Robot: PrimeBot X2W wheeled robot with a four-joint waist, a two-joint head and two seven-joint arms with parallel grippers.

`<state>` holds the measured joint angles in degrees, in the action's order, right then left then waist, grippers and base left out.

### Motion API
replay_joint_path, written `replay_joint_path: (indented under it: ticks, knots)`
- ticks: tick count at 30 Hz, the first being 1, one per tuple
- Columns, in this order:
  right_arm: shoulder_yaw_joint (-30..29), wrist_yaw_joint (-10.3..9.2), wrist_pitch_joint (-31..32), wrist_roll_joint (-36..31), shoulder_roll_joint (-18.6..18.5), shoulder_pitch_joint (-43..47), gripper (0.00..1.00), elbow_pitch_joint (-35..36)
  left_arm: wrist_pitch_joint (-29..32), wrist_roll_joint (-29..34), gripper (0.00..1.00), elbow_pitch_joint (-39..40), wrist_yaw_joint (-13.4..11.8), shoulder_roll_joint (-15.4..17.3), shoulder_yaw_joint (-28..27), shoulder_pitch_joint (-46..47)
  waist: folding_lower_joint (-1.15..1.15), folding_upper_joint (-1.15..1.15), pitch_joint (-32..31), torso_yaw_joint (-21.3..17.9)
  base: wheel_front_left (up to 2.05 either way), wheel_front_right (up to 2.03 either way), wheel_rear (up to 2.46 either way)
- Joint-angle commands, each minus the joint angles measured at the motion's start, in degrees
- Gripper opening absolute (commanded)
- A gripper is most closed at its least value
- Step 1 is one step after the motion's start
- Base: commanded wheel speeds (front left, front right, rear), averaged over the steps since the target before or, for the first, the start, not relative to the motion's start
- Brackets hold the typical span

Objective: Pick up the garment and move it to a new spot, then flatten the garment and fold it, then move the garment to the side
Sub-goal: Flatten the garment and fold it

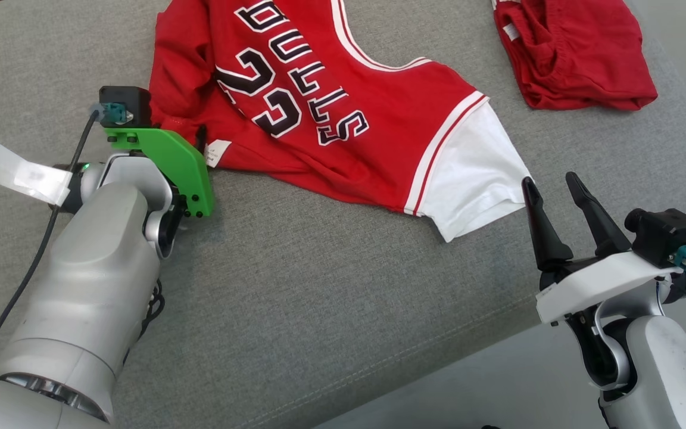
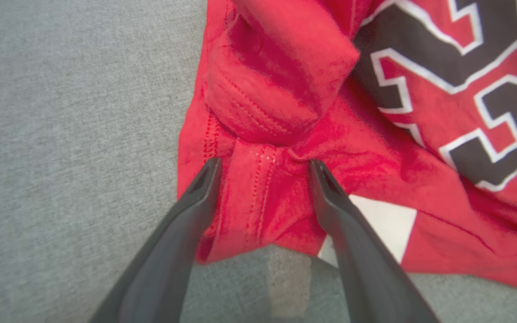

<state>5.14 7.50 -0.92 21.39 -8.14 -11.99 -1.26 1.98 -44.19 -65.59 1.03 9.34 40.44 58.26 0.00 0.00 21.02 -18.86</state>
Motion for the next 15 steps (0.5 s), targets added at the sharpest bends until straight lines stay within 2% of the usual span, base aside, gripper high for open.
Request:
replay_joint_path:
  ticks: [1, 10, 11, 12, 13, 14, 15]
  knots:
    - [0.1, -0.03, -0.4, 0.0, -0.2, -0.5, 1.0, -0.2, 0.3, -0.6, 1.0, 0.2, 0.5, -0.5, -0.2, 0.6, 0.0, 0.0, 0.0, 0.0, 0.0, 0.0, 0.0]
    - [0.4, -0.03, -0.8, 0.2, 0.1, -0.9, 1.0, -0.9, 0.5, -0.7, 1.0, 1.9, 0.4, -0.3, 0.2, 1.5, 0.0, 0.0, -0.1, -0.3, 0.0, 0.0, 0.0]
    - [0.4, -0.03, -0.8, 0.2, 0.2, -0.9, 1.0, -0.9, 0.6, -0.6, 0.96, 2.0, 0.2, -0.1, 0.2, 1.5, 0.0, 0.0, -0.1, -0.4, 0.0, 0.0, 0.0]
    - [0.5, -0.03, -0.9, 0.3, 0.3, -1.0, 1.0, -1.0, 0.7, -0.7, 0.87, 2.0, 0.0, 0.1, 0.2, 1.5, 0.0, 0.0, 0.0, -0.5, 0.0, 0.0, 0.0]
    - [0.5, -0.03, -0.9, 0.3, 0.3, -1.0, 1.0, -1.1, 0.9, -0.8, 0.74, 2.0, -0.1, 0.2, 0.2, 1.6, 0.0, 0.0, 0.0, -0.6, 0.0, 0.0, 0.0]
    - [0.6, -0.03, -1.1, 0.4, 0.4, -1.1, 1.0, -1.1, 0.9, -0.9, 0.54, 2.0, -0.1, 0.3, 0.1, 1.6, 0.0, 0.0, 0.1, -0.7, 0.0, 0.0, 0.0]
    - [0.6, -0.03, -1.2, 0.4, 0.4, -1.1, 1.0, -1.2, 1.0, -0.9, 0.46, 2.1, -0.3, 0.4, 0.2, 1.6, 0.0, 0.0, 0.1, -0.8, 0.0, 0.0, 0.0]
